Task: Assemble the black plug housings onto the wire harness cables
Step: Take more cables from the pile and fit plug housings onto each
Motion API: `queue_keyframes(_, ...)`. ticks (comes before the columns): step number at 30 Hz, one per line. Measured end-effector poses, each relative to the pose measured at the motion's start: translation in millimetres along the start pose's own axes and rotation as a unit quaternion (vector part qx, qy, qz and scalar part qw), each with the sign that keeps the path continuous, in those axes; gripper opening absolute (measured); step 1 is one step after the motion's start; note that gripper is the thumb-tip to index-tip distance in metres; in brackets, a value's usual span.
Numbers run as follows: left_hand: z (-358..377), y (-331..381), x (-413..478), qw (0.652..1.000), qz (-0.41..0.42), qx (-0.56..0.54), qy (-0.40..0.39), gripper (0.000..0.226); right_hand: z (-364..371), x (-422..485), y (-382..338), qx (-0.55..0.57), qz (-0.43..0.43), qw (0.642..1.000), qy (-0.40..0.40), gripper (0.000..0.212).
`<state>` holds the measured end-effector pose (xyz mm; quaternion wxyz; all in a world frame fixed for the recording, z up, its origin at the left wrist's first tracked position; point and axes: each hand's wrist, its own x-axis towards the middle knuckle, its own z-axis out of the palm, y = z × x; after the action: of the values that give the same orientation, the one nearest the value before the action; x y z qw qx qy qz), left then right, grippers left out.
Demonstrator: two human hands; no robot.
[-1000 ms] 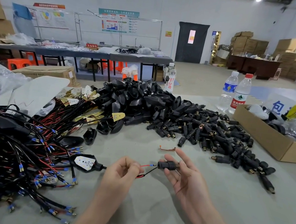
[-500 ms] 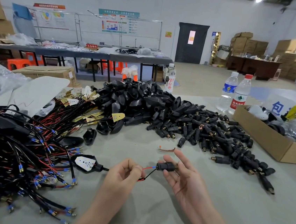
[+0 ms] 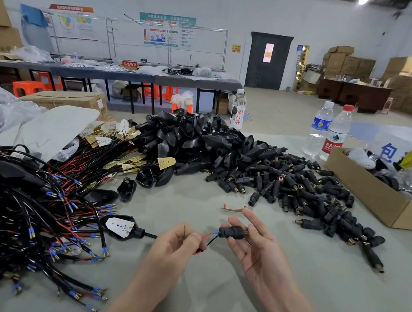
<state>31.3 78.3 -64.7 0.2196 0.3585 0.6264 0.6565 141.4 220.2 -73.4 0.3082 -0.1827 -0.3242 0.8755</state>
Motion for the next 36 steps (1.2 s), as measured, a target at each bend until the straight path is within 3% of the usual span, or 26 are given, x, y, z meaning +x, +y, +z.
queue_keyframes(16, 2.3, 9.8, -6.1, 0.999, -0.010, -0.007, -0.049, 0.028, 4.5, -2.6, 4.5, -0.012, -0.001, 1.000, -0.017, 0.034)
queue_keyframes(24, -1.3, -4.4, 3.5, 0.998, 0.016, 0.000, 0.067, 0.024, 7.0, -3.5, 3.3, -0.012, -0.006, 1.000, -0.010, 0.033)
queue_keyframes(31, 1.2, -5.2, -1.1, 0.998, 0.055, 0.039, -0.019, 0.038, 8.4, -5.2, 2.9, -0.002, -0.023, 1.000, 0.001, 0.031)
queue_keyframes(36, -1.4, -16.3, -0.8, 0.994, 0.059, 0.093, 0.009, 0.039, 10.4, -5.9, 5.2, -0.023, -0.016, 1.000, -0.006, 0.032)
